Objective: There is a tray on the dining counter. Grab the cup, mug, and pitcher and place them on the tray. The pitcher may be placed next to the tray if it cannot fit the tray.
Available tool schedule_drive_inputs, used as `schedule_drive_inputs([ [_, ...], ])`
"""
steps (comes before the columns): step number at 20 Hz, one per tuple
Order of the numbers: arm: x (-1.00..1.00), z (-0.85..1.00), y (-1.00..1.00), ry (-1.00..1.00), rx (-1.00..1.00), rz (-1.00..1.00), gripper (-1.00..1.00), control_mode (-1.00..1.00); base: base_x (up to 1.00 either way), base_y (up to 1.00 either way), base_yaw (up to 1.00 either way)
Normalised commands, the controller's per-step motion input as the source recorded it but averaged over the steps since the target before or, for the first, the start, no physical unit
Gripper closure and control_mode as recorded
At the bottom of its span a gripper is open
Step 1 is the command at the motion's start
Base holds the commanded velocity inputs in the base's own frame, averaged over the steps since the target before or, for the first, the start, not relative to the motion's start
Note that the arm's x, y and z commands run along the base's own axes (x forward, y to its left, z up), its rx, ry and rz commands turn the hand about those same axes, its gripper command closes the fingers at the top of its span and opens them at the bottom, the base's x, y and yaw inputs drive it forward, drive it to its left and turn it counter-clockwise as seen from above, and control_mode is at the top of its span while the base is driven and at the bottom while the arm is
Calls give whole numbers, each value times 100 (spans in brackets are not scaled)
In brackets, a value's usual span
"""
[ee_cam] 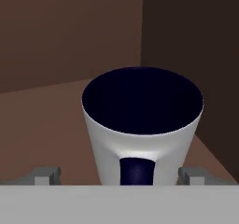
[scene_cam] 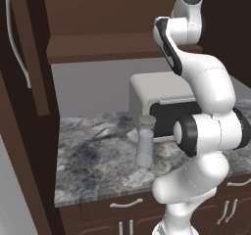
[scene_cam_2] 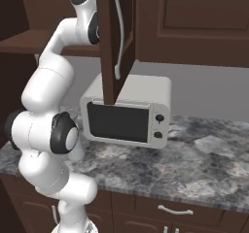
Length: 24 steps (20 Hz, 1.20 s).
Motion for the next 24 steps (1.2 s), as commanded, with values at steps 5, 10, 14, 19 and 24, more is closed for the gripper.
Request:
schedule_drive_inputs([
  [5, 3, 1, -5, 0, 0, 0, -100, -100, 0, 0, 0],
  [10, 0, 0, 0, 0, 0, 0, -100, -100, 0, 0, 0],
  [14, 0, 0, -2, 0, 0, 0, -100, -100, 0, 0, 0],
  [19, 0, 0, -1, 0, 0, 0, 100, -100, 0, 0, 0],
  [24, 0, 0, 0, 0, 0, 0, 100, -100, 0, 0, 0],
])
